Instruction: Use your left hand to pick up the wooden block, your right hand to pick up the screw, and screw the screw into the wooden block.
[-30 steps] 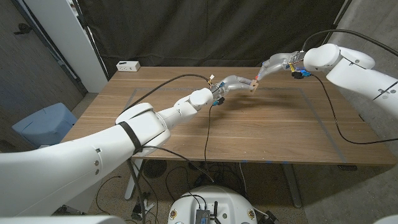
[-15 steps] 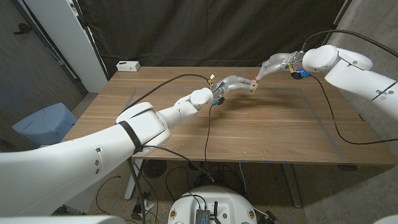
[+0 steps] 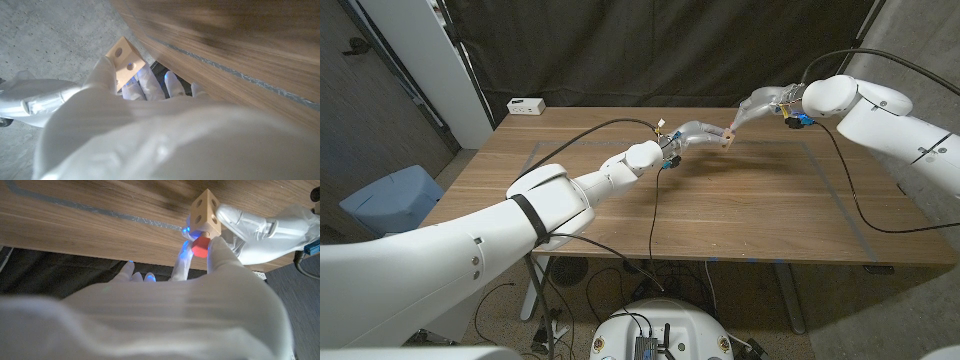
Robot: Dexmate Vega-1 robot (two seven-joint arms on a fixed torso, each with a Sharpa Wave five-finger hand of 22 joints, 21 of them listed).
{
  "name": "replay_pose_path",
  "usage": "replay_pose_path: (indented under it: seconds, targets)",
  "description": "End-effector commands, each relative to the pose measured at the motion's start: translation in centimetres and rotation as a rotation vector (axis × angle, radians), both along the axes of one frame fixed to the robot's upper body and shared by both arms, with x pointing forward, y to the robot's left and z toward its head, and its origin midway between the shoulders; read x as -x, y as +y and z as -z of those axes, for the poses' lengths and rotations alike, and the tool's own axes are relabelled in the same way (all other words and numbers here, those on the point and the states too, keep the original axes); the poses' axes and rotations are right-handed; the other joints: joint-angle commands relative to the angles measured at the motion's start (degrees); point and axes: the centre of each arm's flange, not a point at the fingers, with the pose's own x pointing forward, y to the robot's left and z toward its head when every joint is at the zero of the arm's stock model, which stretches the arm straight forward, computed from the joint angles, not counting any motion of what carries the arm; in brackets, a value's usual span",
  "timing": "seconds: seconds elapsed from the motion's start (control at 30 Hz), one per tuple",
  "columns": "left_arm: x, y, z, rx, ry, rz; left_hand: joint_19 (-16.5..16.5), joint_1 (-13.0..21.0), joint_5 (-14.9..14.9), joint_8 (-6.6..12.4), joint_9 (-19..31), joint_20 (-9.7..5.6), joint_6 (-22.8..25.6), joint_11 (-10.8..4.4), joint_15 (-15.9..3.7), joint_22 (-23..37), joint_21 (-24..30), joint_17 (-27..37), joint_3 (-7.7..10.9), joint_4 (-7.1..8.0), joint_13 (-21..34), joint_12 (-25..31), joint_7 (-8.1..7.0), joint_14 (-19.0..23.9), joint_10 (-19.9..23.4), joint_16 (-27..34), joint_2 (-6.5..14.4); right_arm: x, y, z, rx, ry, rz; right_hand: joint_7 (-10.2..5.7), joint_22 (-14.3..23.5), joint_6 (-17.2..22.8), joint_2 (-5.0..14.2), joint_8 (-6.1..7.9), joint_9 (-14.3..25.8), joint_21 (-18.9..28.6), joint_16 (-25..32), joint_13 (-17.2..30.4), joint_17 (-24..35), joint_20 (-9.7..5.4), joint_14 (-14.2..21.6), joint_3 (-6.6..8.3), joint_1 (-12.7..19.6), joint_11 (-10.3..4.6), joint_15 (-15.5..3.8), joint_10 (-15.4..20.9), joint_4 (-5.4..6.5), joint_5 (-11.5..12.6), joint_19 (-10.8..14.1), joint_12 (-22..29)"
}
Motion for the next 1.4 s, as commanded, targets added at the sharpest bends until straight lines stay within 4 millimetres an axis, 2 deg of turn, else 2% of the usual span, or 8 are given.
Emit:
replay_pose_path:
  seconds: [0.03,0.2,0.57,0.7,0.97,1.1,1.2,1.4]
  targets:
    - [0.0,0.1,0.0,0.000,0.000,0.003,0.0,-0.2,0.5,0.78,0.2,0.00,1.0,-0.07,-4.35,0.4,0.3,0.1,0.56,-0.14,0.1,0.3,-0.18,0.4,0.0,0.1,0.5,0.1,0.5,0.2,0.022,-0.031,0.028,0.01,0.2,2.0,0.09,1.33,0.6,0.3,0.7,-0.1,0.2,-0.11,1.6,-0.03,-1.4,-0.27,-0.02,1.8,0.74,-0.1,1.2,0.6]
    - [0.0,0.1,0.0,0.000,0.002,0.003,0.1,-0.1,0.5,0.79,0.2,0.00,1.0,-0.06,-4.37,0.4,0.3,0.1,0.63,-0.22,0.1,0.2,-0.19,0.5,-0.1,0.2,0.6,0.1,0.7,0.2,0.038,-0.040,0.046,-0.23,0.2,4.6,-0.09,2.90,1.0,0.3,0.9,-0.1,0.2,-0.24,2.7,-0.55,-2.8,-0.76,-0.35,3.8,1.10,0.0,2.0,0.9]
    - [-0.1,0.3,0.2,0.004,0.007,0.003,0.3,0.0,0.5,0.85,0.2,-0.03,1.2,-0.02,-4.28,0.4,0.4,0.1,0.74,-0.31,0.0,0.2,-0.18,0.5,-0.2,0.2,0.7,-0.2,1.4,0.5,0.082,-0.055,0.084,0.35,0.3,8.4,-0.48,4.21,0.3,0.2,1.2,-0.2,0.3,-0.37,4.3,-1.81,-6.1,-1.00,-0.86,6.1,2.18,-0.1,2.9,1.0]
    - [-0.1,0.3,0.2,0.004,0.006,0.003,0.4,0.1,0.5,0.85,0.2,-0.08,1.2,0.06,-4.28,0.4,0.4,0.1,0.75,-0.32,0.0,0.2,-0.18,0.5,-0.2,0.1,0.7,-0.2,1.5,0.4,0.089,-0.055,0.099,0.52,0.3,8.8,-0.62,4.29,0.0,0.1,1.2,-0.2,0.3,-0.38,4.5,-2.12,-6.9,-1.26,-1.17,6.6,2.42,-0.1,3.0,1.0]
    - [-0.1,0.3,0.1,0.004,0.008,-0.001,0.4,0.1,0.6,0.83,0.2,-0.19,1.2,-0.03,-4.24,0.4,0.4,0.1,0.78,-0.32,0.0,0.2,-0.19,0.5,-0.1,0.1,0.7,-0.2,1.5,0.4,0.093,-0.059,0.116,1.25,0.3,10.1,-2.02,4.31,-1.0,-0.1,1.2,-0.2,0.3,-0.29,5.2,-3.80,-10.4,-1.21,-1.07,7.5,3.38,-0.1,3.1,0.8]
    - [-0.2,0.3,0.1,0.003,0.010,-0.004,0.4,0.1,0.6,0.82,0.2,-0.13,1.2,0.02,-4.24,0.4,0.4,0.1,0.80,-0.33,0.0,0.2,-0.19,0.5,-0.2,0.1,0.7,-0.2,1.5,0.3,0.100,-0.047,0.122,2.41,0.3,8.6,-2.82,3.37,-1.8,-0.4,0.9,-0.2,0.4,-0.26,5.2,-5.07,-13.3,-0.42,-1.03,7.2,4.18,0.1,2.8,0.1]
    - [-0.2,0.3,0.1,0.004,0.014,-0.006,0.5,0.1,0.6,0.82,0.2,-0.18,1.2,-0.04,-4.22,0.4,0.4,0.1,0.84,-0.36,-0.1,0.2,-0.19,0.5,-0.2,0.1,0.8,-0.2,1.4,0.2,0.099,-0.029,0.110,2.67,0.3,6.8,-2.91,2.50,-2.3,-0.9,0.3,-0.2,0.4,0.35,4.1,-5.68,-14.9,-0.11,-0.61,6.4,4.64,0.2,1.3,-0.6]
    - [-0.3,0.3,0.0,0.001,0.017,-0.014,0.5,0.2,0.6,0.85,0.3,-0.20,1.3,0.00,-4.30,0.4,0.4,0.1,0.86,-0.36,-0.1,0.1,-0.18,0.5,-0.3,0.1,0.8,-0.2,1.3,-0.1,0.101,-0.001,0.099,5.01,0.3,-0.2,-3.19,-0.06,-2.4,-1.3,-0.7,-0.1,0.5,0.89,2.4,-7.03,-18.6,1.05,0.59,4.0,5.48,0.4,-0.9,-2.3]
